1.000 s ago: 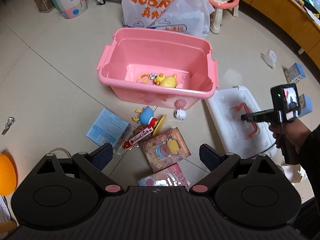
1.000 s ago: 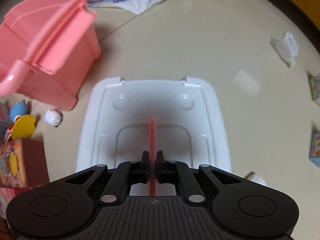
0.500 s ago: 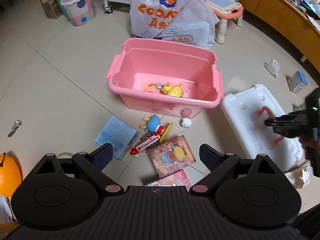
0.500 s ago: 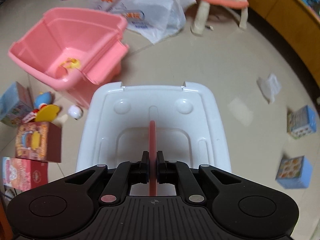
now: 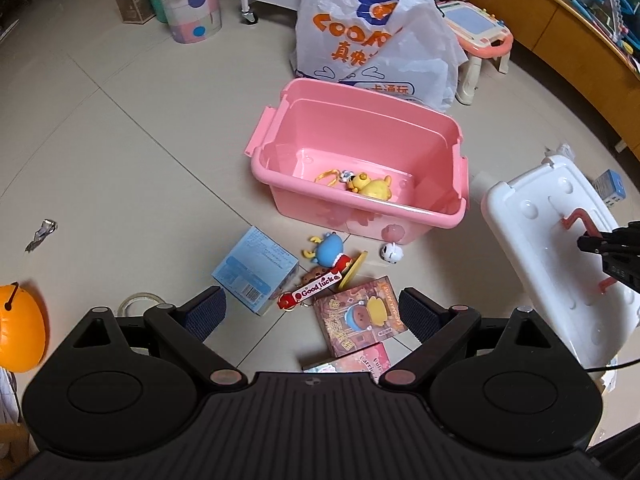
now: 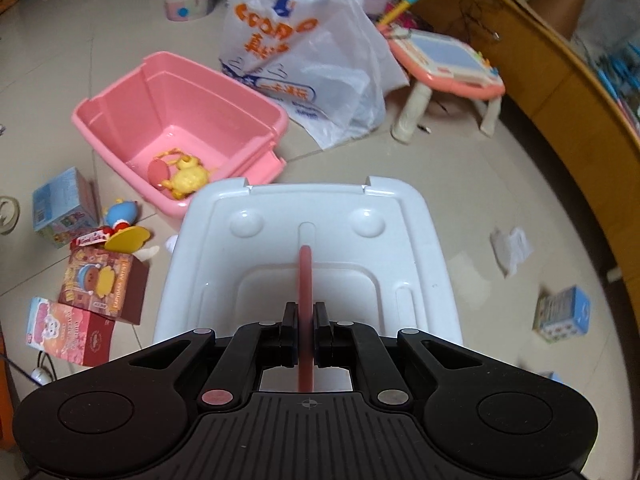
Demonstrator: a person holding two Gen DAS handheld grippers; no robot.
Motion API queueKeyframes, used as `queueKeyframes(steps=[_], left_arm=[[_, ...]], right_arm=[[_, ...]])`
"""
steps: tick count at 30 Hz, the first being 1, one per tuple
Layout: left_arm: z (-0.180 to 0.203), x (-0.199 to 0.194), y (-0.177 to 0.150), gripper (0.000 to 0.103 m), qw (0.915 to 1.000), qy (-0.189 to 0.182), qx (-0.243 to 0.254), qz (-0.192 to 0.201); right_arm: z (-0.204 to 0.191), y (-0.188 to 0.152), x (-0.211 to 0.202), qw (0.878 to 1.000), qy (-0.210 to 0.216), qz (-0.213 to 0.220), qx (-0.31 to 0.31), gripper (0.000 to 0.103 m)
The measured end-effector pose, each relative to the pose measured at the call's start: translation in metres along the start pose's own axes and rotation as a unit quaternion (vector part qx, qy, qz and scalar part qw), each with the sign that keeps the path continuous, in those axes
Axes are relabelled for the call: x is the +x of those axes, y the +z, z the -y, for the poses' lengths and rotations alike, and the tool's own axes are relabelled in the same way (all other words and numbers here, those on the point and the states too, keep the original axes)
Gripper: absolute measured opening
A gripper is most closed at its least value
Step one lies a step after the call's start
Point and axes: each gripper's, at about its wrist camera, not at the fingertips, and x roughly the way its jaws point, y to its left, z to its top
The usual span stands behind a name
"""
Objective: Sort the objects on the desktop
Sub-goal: 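Lift the white lid by its handle and carry it over the pink bin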
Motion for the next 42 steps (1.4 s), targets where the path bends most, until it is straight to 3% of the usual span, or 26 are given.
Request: queueKeyframes(steps=[13, 26, 42], left_arm=[[-0.006, -0.001, 0.004, 0.095, 0.9999, -0.008, -0.014, -0.001], [-0.022, 0.012, 0.019, 0.095, 0.9983, -0.015, -0.053, -0.016], [-0.06, 0.027, 0.039, 0.095, 0.9892, 0.019, -0.145, -0.017]], right_arm=[[-0.056, 0.046, -0.025, 0.992, 0.026, 0.03, -0.117, 0.005], [-0.103, 0.099, -0.019, 0.971, 0.051, 0.042, -0.23, 0.006], [-0.138, 0.152, 0.015, 0.94, 0.076, 0.056, -0.328, 0.006]])
